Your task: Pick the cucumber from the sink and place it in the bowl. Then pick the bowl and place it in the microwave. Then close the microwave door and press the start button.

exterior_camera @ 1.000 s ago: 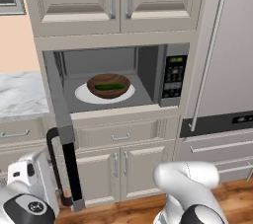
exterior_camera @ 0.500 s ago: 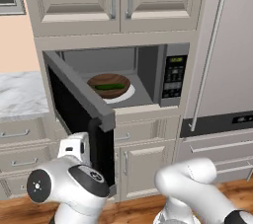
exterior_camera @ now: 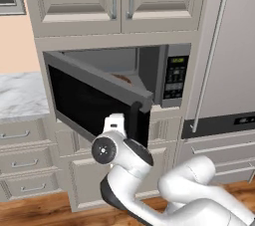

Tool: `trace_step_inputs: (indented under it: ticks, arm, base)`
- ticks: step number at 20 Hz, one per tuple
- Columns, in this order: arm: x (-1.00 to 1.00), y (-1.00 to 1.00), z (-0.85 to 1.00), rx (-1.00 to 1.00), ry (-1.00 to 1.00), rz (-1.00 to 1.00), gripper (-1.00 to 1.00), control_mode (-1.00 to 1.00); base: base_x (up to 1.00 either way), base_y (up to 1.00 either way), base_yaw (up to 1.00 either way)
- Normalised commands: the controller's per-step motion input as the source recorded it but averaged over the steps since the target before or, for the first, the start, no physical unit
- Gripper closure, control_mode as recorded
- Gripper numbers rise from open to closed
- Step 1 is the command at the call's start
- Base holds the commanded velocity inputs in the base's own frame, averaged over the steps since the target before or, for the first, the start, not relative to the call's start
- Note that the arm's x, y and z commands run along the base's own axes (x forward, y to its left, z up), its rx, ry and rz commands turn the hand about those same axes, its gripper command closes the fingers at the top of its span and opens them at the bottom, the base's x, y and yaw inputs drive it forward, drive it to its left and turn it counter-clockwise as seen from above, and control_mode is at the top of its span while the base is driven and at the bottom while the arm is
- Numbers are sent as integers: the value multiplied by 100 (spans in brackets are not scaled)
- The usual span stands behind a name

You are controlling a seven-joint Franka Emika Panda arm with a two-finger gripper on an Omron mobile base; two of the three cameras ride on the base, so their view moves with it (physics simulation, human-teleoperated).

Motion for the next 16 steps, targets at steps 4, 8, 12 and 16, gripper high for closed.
trace_step_inputs:
  ticks: [4,8,12,16]
  arm:
    - [93,-62,0,1,0,0,-100,-100]
    - [100,-61,0,0,0,0,-100,-100]
    - [100,-58,0,0,0,0,-100,-100]
    - [100,-35,0,4,1,0,-100,-100]
  base:
    - [0,0,0]
    - [0,0,0]
    - [0,0,0]
    - [0,0,0]
